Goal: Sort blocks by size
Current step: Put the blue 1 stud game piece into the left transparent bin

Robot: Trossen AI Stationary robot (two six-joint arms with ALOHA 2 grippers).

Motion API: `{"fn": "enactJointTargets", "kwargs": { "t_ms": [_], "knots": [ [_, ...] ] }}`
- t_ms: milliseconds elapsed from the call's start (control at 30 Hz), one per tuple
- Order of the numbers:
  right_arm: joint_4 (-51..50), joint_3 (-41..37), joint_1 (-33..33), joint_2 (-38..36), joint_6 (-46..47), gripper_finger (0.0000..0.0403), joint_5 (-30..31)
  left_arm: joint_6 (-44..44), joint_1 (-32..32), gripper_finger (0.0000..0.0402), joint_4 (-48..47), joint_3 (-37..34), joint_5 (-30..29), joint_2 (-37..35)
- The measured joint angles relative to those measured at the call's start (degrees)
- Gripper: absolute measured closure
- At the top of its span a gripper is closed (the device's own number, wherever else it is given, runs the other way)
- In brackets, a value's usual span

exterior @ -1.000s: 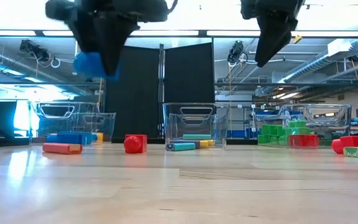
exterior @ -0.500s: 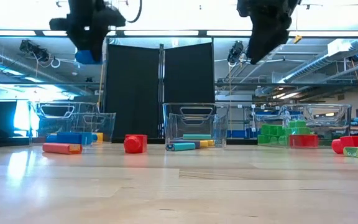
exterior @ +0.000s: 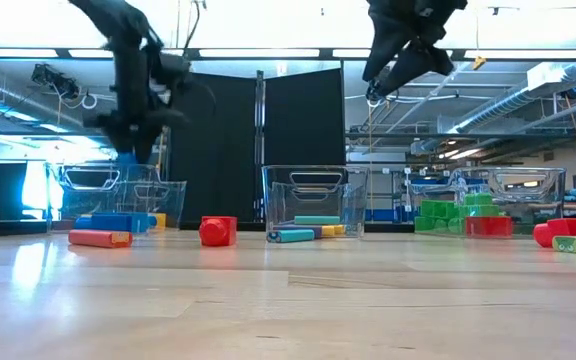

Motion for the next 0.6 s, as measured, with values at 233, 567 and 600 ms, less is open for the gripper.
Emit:
{"fn": "enactJointTargets", "kwargs": {
  "t_ms": [233, 567, 600],
  "knots": [
    [0.0, 0.0, -0.4, 0.0, 4.7, 0.0187, 0.0, 4.5, 4.7, 0.025, 5.1, 0.0, 7.0, 11.3],
    [0.0, 0.0, 0.7, 0.0, 8.0, 0.0187, 0.0, 6.0, 4.8, 0.0246, 7.1, 0.0, 5.1, 16.3],
    [0.0, 0.0, 0.9, 0.0, 8.0, 0.0187, 0.0, 6.2, 4.8, 0.0245, 7.1, 0.0, 5.1, 16.3]
  ]
}}
